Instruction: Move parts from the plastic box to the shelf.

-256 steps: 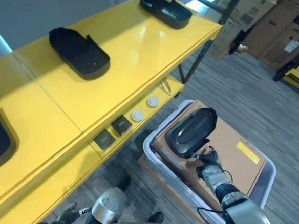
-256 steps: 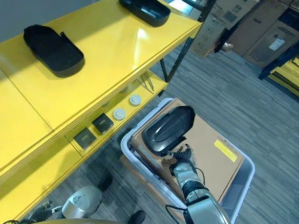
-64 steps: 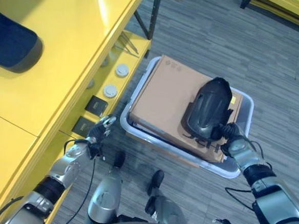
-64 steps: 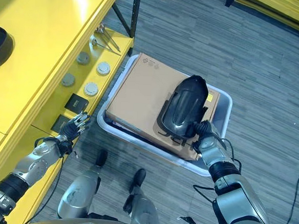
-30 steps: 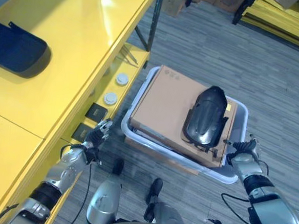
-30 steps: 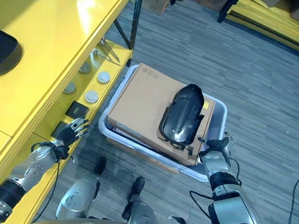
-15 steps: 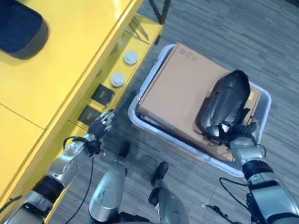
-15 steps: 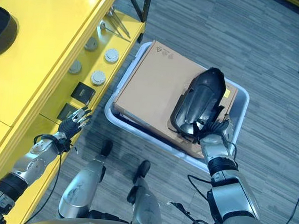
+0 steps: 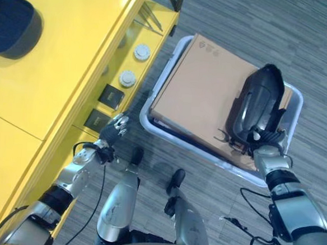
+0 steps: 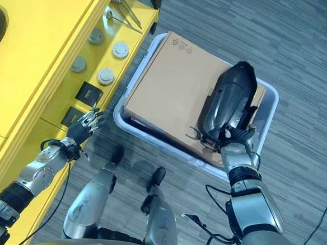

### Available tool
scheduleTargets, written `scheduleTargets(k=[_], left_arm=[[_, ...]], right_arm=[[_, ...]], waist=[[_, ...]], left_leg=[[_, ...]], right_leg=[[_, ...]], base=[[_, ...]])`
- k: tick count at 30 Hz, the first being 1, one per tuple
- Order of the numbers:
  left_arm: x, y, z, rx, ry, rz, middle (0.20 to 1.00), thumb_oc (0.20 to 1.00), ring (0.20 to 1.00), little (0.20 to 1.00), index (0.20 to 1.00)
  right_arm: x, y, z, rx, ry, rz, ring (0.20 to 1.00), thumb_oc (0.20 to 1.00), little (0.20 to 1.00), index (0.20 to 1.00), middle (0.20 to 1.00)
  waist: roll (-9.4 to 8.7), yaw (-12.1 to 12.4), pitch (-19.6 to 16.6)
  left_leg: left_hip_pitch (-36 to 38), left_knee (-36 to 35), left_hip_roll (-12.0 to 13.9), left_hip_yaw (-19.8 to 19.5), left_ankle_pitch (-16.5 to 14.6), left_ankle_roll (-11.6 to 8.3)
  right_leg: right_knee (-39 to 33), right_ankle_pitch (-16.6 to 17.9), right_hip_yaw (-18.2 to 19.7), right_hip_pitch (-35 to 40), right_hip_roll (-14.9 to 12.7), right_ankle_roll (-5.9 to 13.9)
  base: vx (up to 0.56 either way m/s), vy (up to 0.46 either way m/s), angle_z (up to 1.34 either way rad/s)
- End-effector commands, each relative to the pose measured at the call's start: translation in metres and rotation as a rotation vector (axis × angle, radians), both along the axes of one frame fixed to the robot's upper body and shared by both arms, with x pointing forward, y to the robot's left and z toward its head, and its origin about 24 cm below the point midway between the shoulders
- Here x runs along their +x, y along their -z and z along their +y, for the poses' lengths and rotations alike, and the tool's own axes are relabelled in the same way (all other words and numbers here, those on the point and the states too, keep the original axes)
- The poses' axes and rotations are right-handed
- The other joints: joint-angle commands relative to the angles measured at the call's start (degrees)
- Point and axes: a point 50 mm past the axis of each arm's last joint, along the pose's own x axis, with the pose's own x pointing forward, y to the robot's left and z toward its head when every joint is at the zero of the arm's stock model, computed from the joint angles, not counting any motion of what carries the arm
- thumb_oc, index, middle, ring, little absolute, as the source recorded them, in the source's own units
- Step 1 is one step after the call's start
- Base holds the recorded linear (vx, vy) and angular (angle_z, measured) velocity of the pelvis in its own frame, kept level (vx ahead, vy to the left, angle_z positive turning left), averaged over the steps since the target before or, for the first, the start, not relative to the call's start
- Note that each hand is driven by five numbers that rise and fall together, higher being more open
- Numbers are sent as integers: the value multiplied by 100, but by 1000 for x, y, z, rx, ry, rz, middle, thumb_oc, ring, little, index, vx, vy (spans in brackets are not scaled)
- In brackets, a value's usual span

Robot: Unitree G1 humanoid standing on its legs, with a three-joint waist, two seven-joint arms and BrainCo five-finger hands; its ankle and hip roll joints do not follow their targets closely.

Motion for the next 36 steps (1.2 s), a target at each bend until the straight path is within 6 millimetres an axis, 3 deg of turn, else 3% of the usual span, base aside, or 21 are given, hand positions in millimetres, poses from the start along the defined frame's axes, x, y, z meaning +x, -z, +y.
scheduleTargets(k=[1,15,20,23,24,29,34,36], left_arm=[[-2,-10,-9,-80,20,-74,1000,1000,1000,1000,1000],[-2,-9,-14,-95,35,-62,1000,1000,1000,1000,1000],[-5,-10,-15,-114,41,-66,1000,1000,1000,1000,1000],[-8,-14,-15,-132,45,-77,1000,1000,1000,1000,1000],[-10,-19,-16,-155,45,-75,1000,1000,1000,1000,1000],[-9,-25,-21,-155,62,-61,1000,1000,1000,1000,1000],[6,-24,-38,-41,60,32,1000,1000,1000,1000,1000],[17,-18,-47,-15,12,122,1000,1000,1000,1000,1000]], right_arm=[[-10,3,-16,-68,-17,72,200,200,200,200,200],[-13,11,-13,-47,-48,78,200,200,200,200,200],[-7,2,-4,-56,-97,-1,200,200,200,200,200],[-2,-10,8,-75,-156,-54,200,200,200,200,200],[0,-18,18,-101,-213,-83,200,200,200,200,200],[1,-21,39,-126,-328,-85,200,200,200,200,200],[15,-26,81,-115,-506,-92,200,200,200,200,200],[24,-33,107,-82,-575,-120,200,200,200,200,200]], waist=[[75,-11,-276],[143,-56,-413],[138,-62,-587],[148,-102,-839],[181,-144,-1077],[249,-206,-1563],[289,-358,-2031],[296,-477,-2151]], left_leg=[[-345,542,-198,66,-491,139],[-134,470,-175,113,-504,127],[139,325,-146,108,-520,111],[451,116,-114,146,-519,85],[740,-85,-90,178,-511,69],[1222,-300,-31,286,-507,42],[1732,-596,31,443,-473,23],[1872,-673,49,525,-462,10]], right_leg=[[413,-192,-154,-225,-103,282],[385,-208,-119,-83,-123,270],[311,-234,-129,122,-126,263],[181,-270,-106,359,-118,262],[65,-303,-68,568,-101,266],[-38,-358,28,924,-103,276],[-148,-391,161,1259,-69,327],[-166,-398,248,1328,-44,346]], base=[[0,0,0],[-1,5,-1],[14,1,0],[93,54,-4],[168,108,-6],[159,80,-1],[117,41,-12],[47,11,-19]])
